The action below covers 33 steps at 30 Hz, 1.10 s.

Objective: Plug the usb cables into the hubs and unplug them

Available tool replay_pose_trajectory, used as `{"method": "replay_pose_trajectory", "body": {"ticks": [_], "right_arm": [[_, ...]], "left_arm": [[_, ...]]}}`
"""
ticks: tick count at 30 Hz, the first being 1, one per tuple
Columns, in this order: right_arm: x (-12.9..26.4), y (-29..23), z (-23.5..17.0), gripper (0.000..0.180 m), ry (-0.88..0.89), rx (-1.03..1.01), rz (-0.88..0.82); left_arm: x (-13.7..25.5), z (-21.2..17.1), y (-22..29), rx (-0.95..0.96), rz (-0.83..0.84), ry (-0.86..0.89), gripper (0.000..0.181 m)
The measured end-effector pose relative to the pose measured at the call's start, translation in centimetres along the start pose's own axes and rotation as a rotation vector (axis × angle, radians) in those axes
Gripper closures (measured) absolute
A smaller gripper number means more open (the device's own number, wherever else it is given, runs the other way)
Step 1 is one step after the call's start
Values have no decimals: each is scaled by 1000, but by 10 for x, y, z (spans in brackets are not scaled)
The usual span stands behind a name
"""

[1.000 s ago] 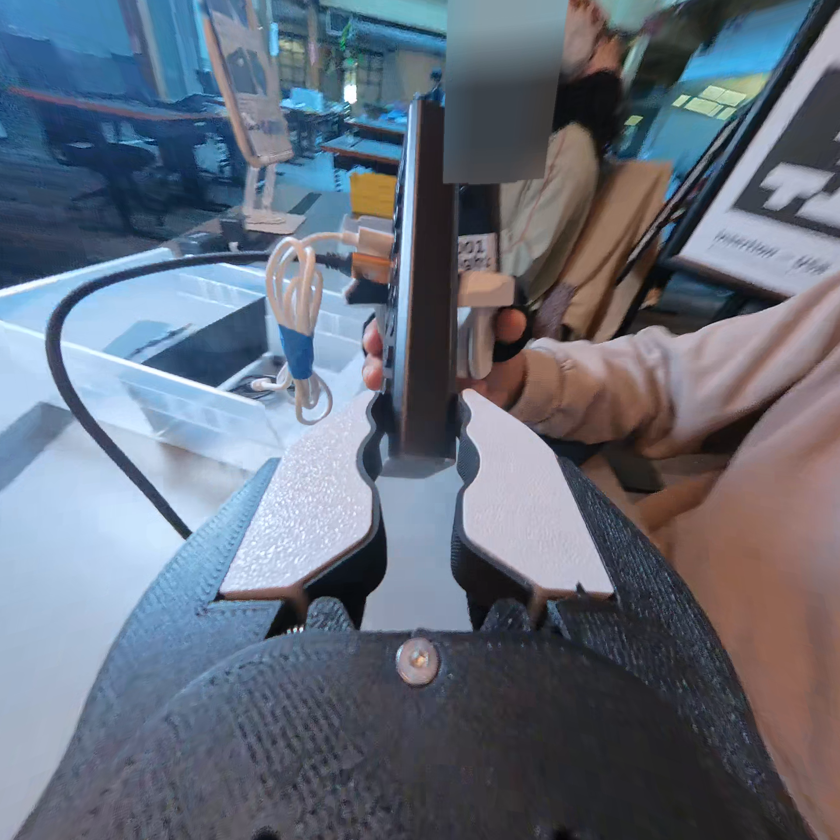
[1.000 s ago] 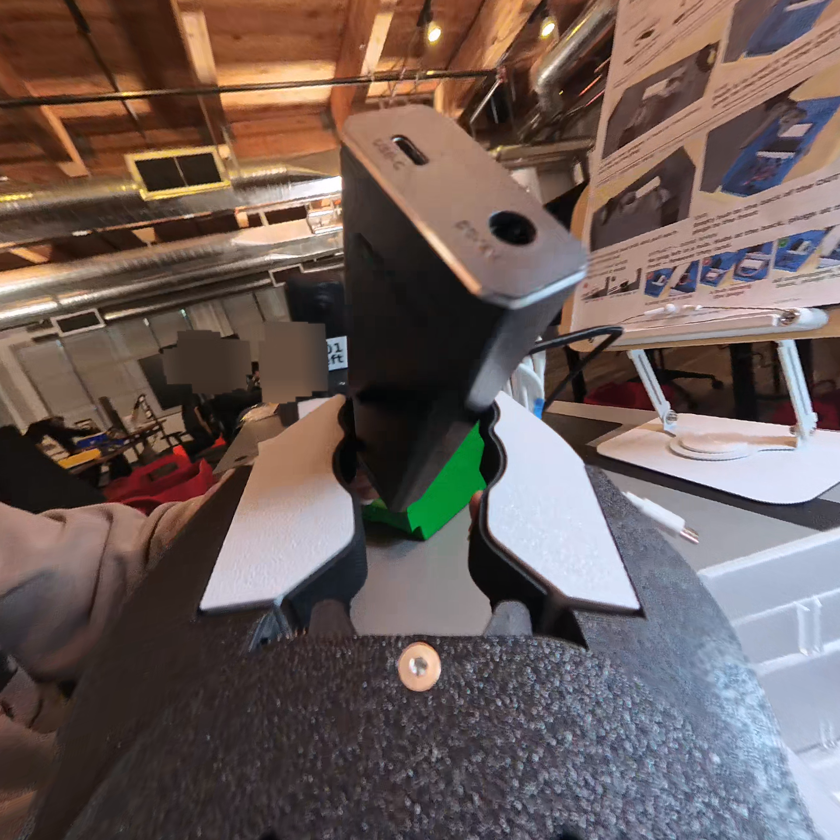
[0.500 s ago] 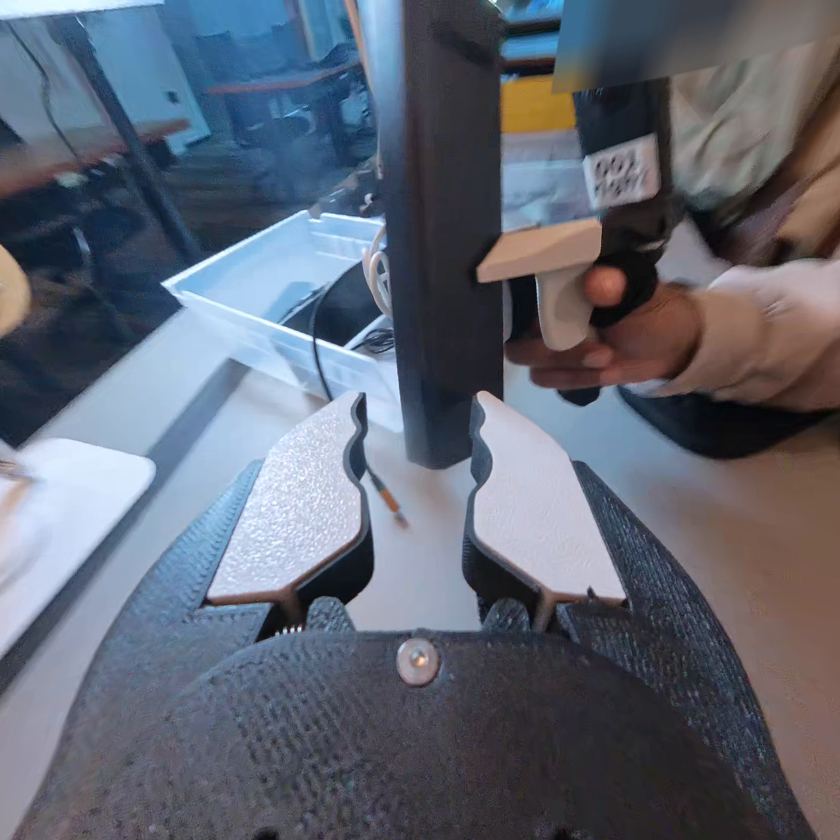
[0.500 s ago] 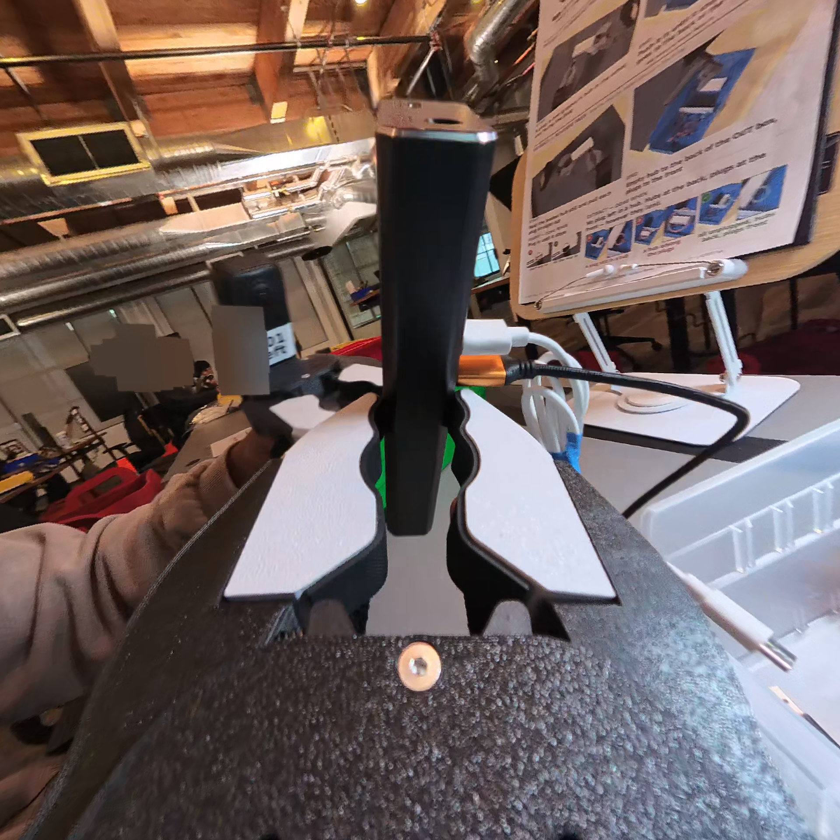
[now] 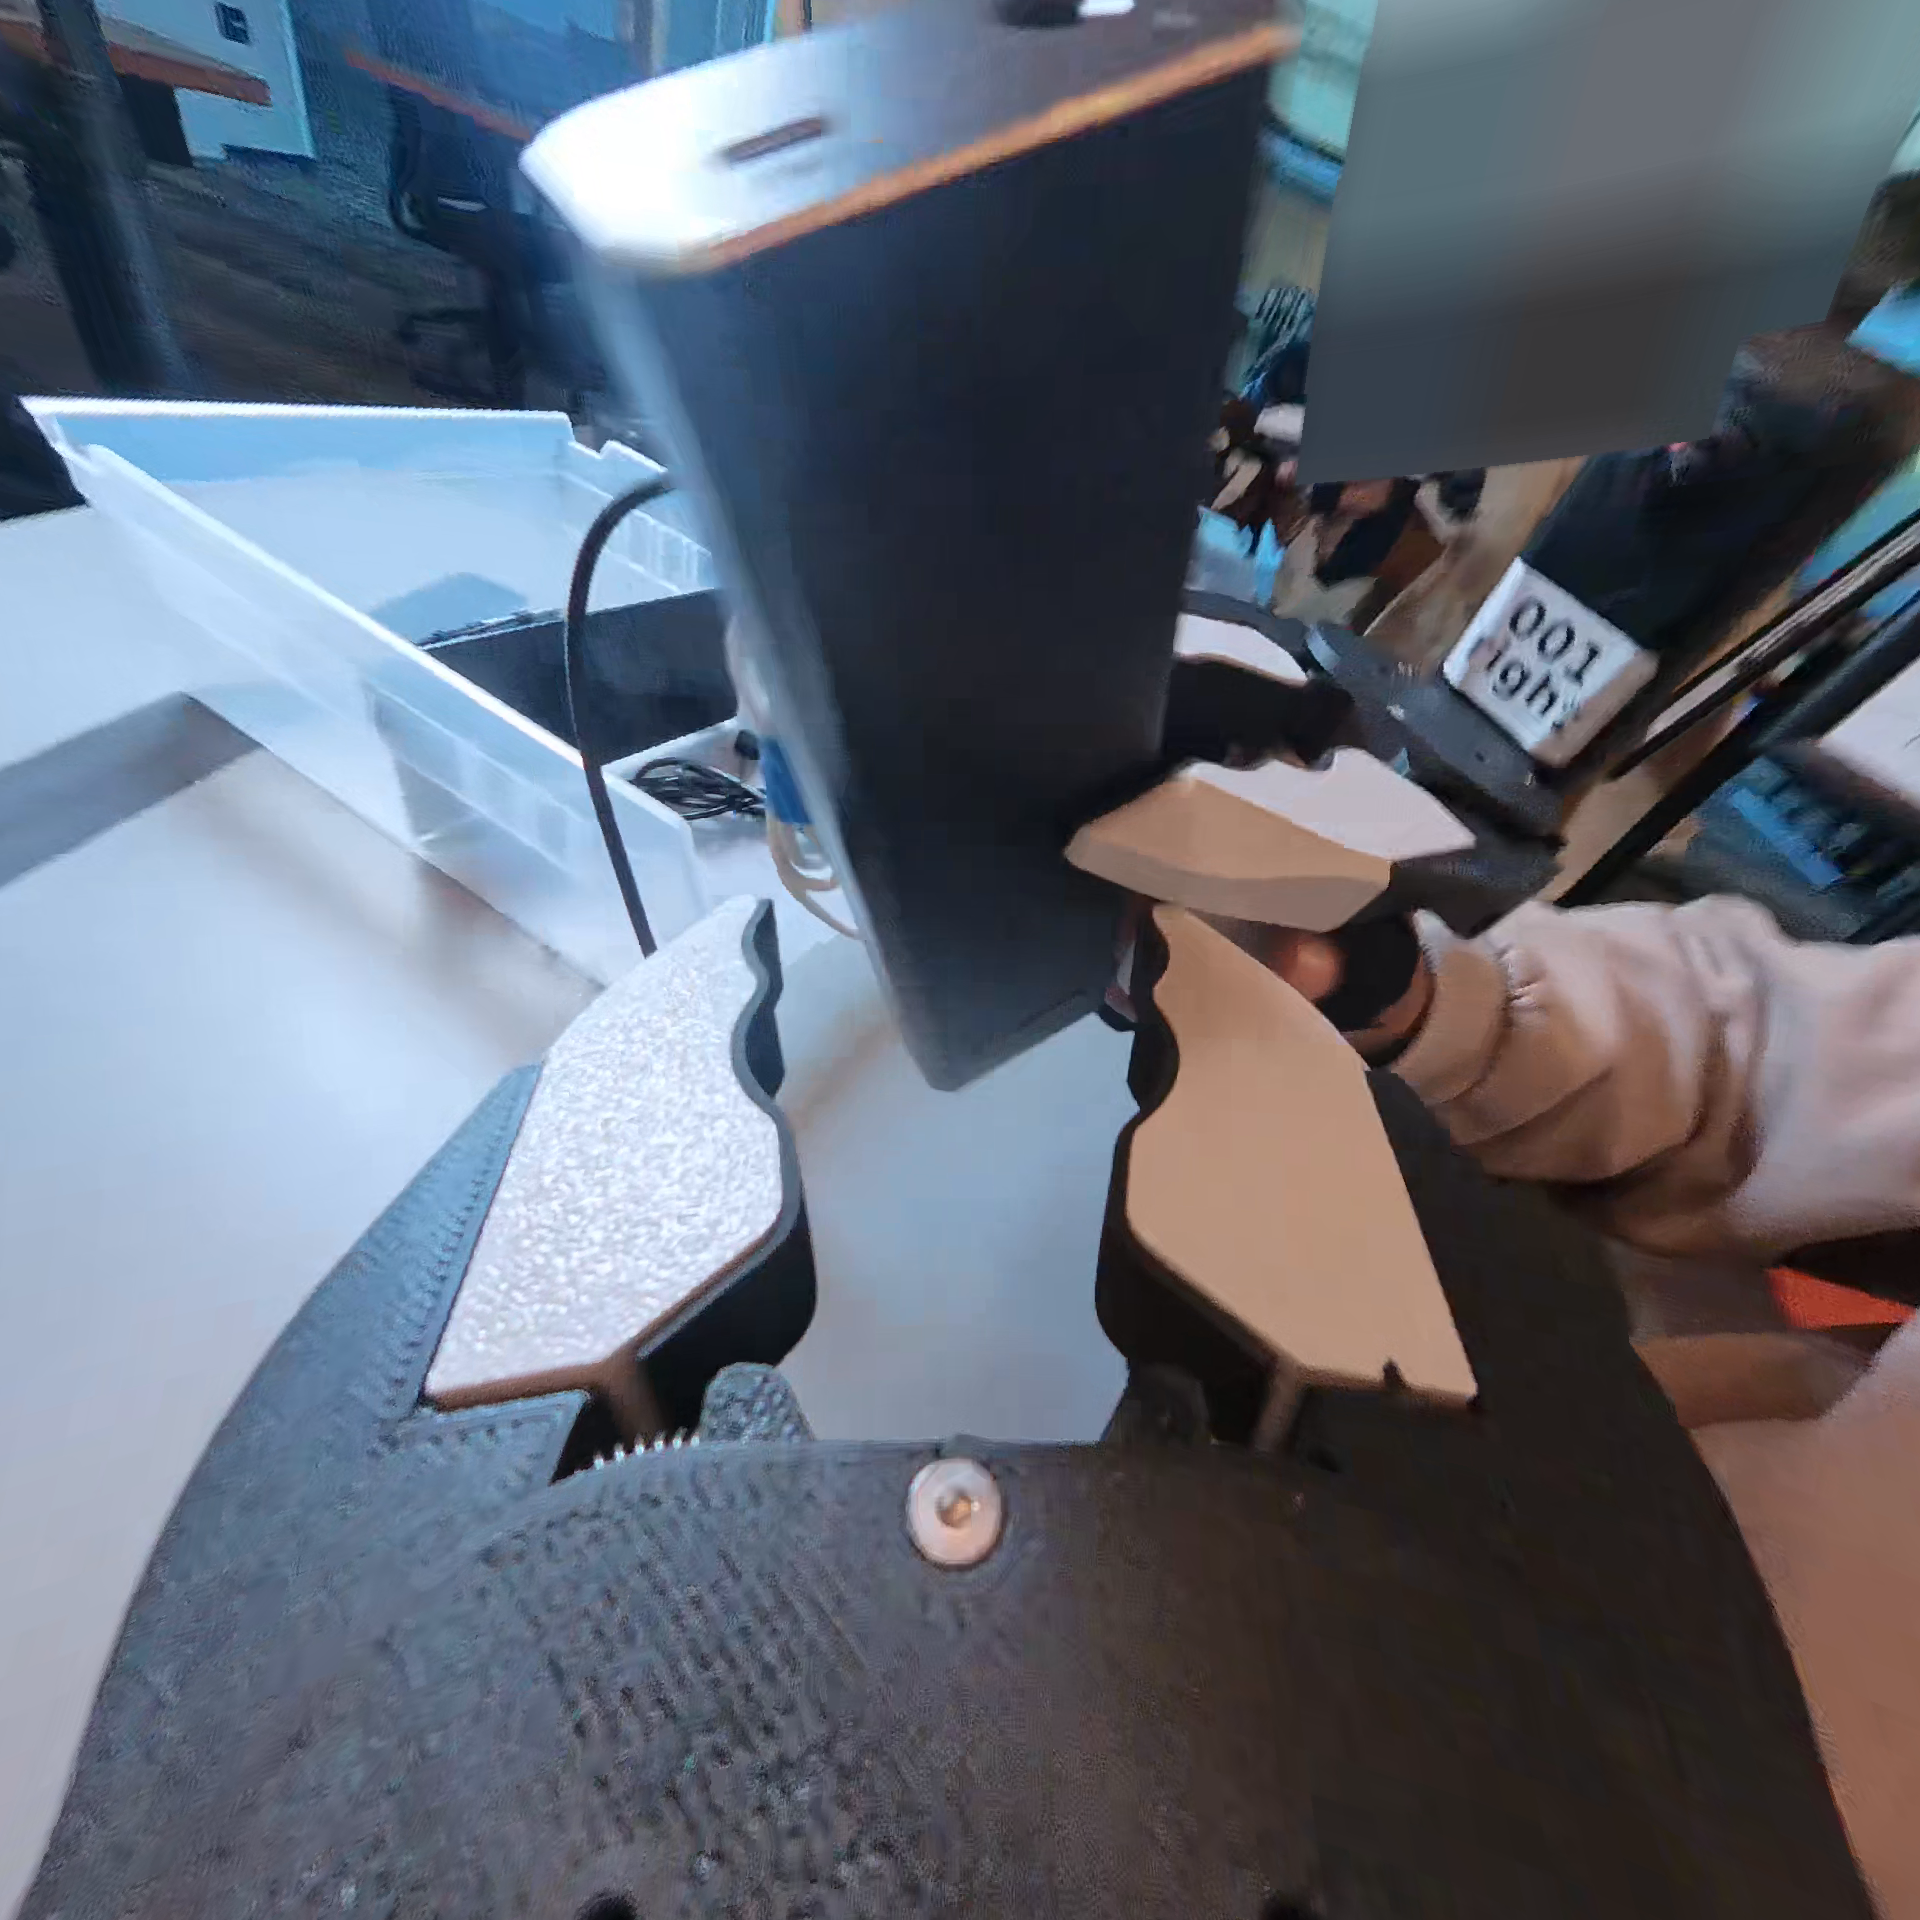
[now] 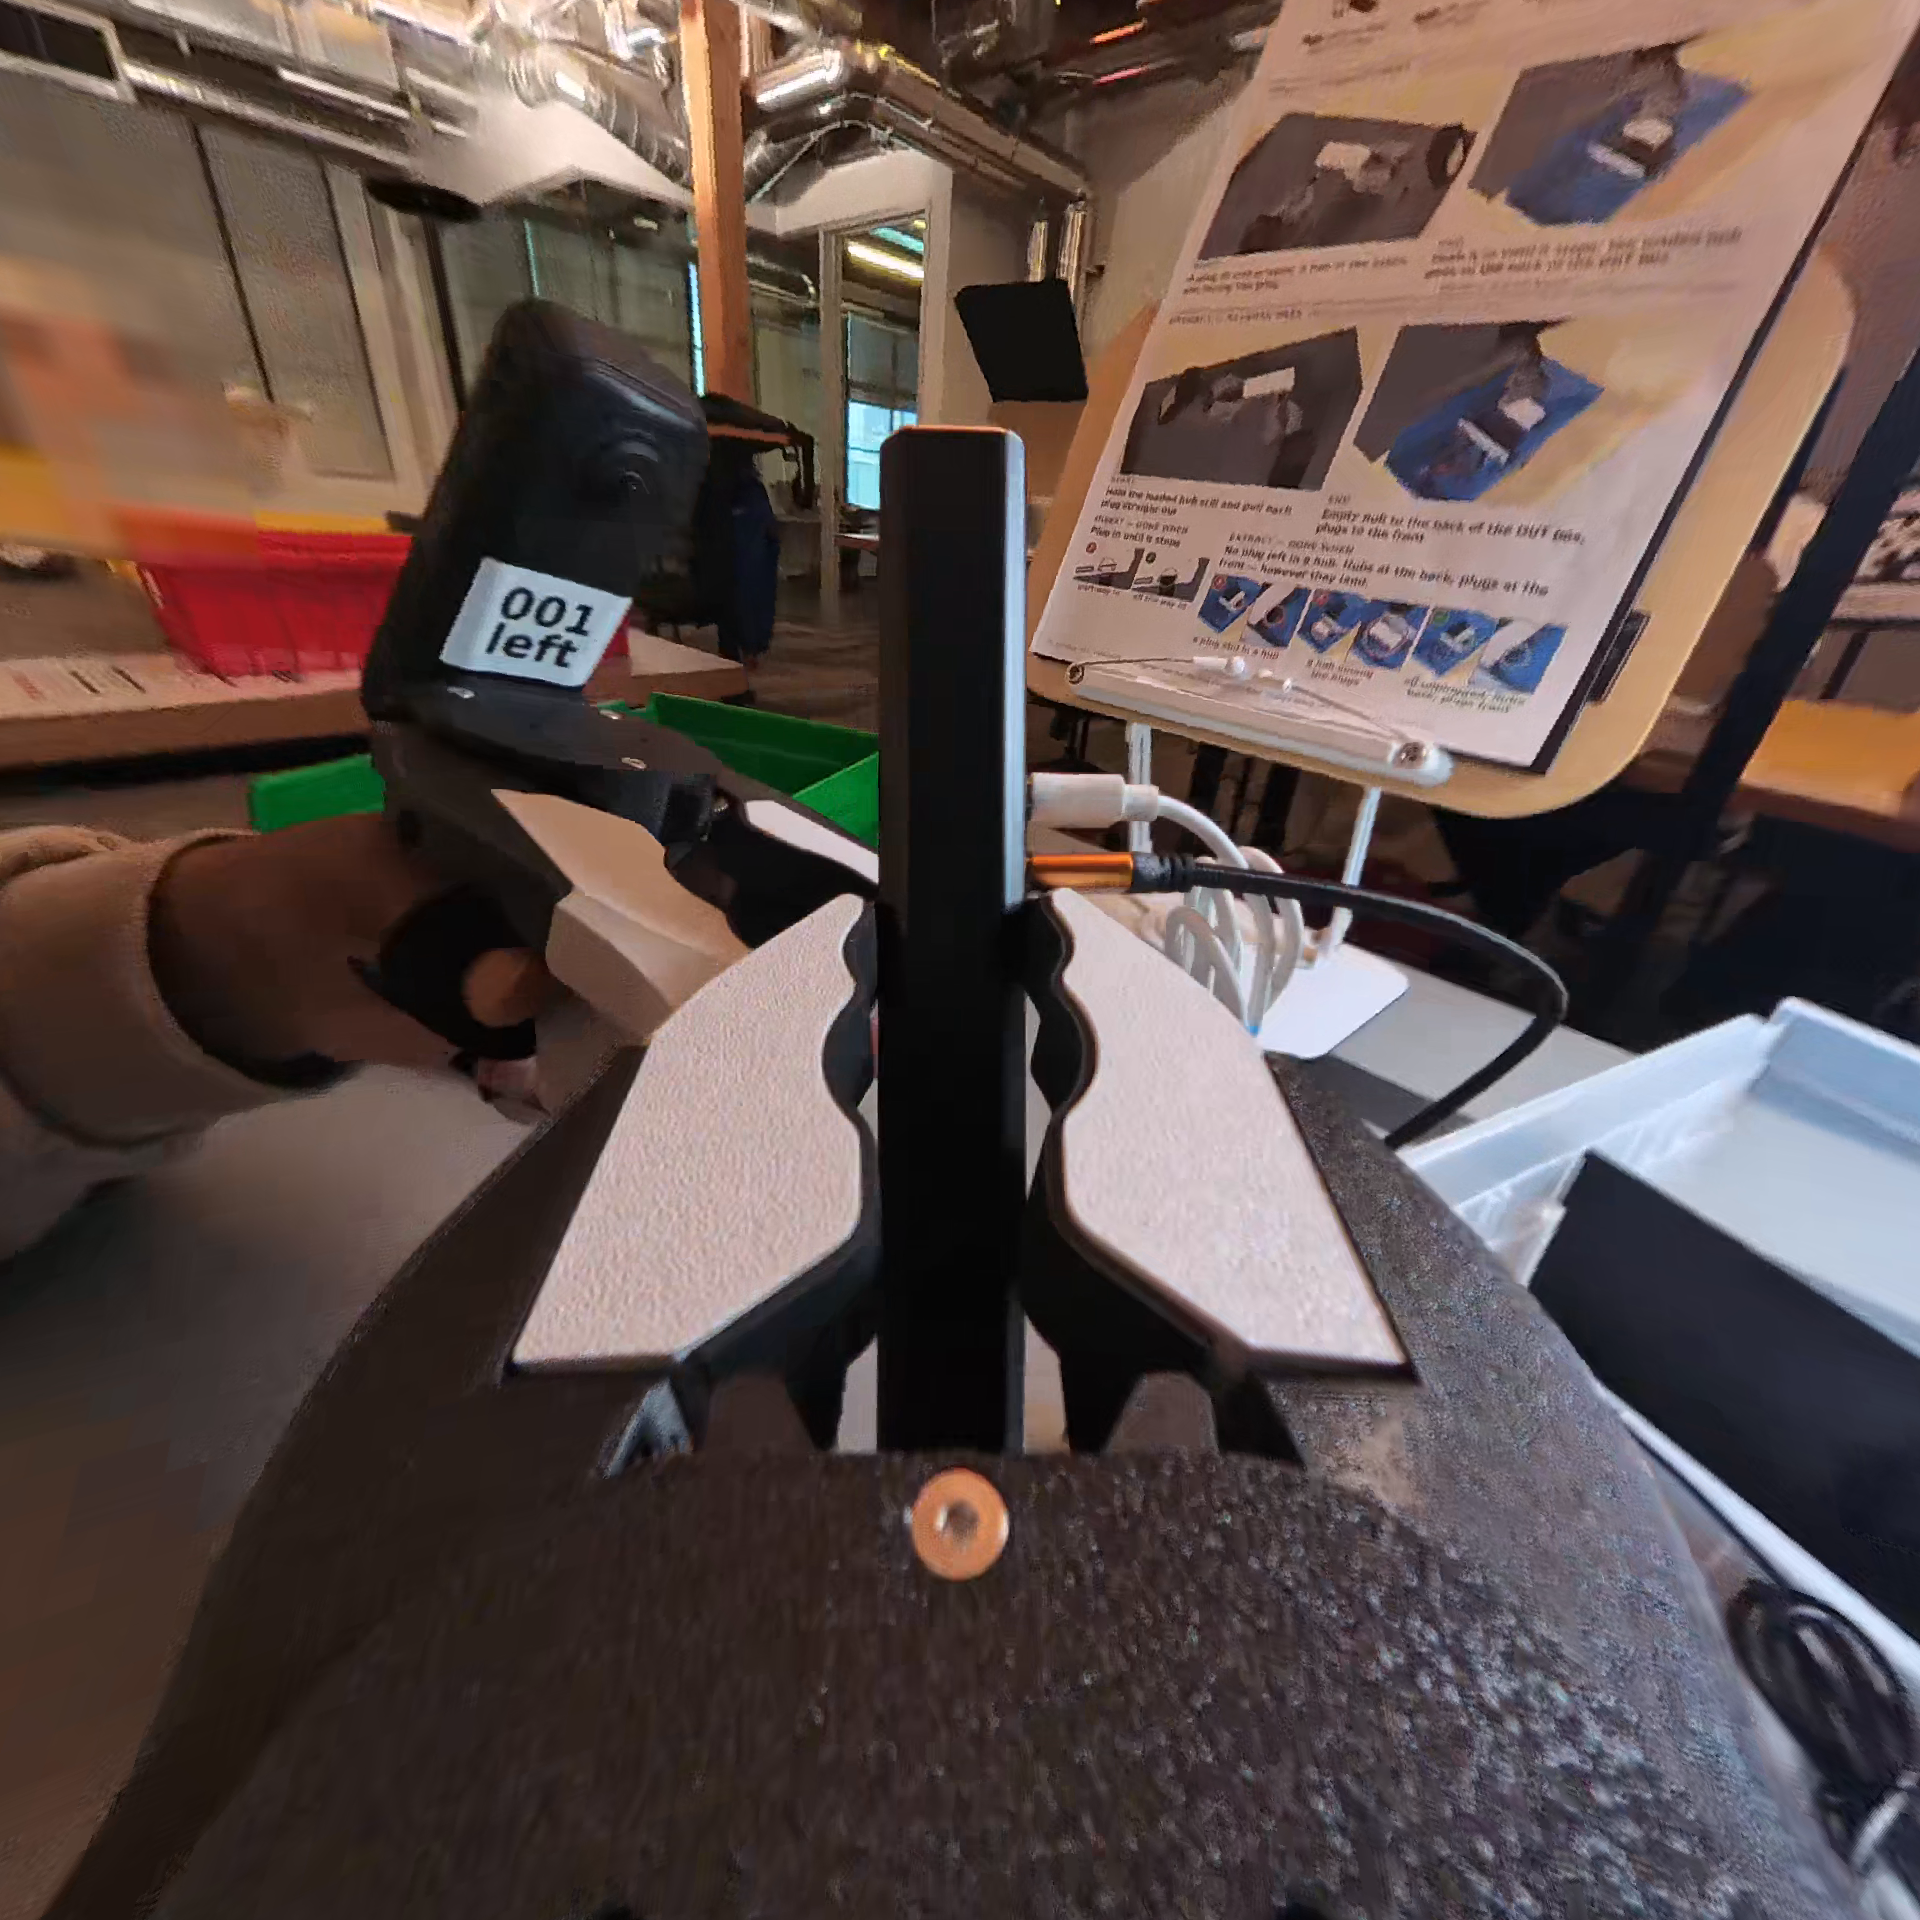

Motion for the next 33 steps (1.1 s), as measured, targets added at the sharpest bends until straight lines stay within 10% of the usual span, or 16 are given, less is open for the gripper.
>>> {"method": "replay_pose_trajectory", "body": {"ticks": [16,27,33], "right_arm": [[-12,-31,3,152,-211,682,-210],[7,-48,28,152,-182,286,249],[-6,-47,54,149,-391,390,422]], "left_arm": [[17,36,14,11,2,304,109],[73,49,-7,-510,-11,232,108],[76,38,18,-699,-86,154,108]]}}
Point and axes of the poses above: each gripper's, where its closed fingertips meet, x back along the fingers, z out of its top, y = z × x across the jaws, the point moved 4 cm from there along x, back along the fingers, and after that the axes turned 15 degrees about z, right-handed, at the moved point
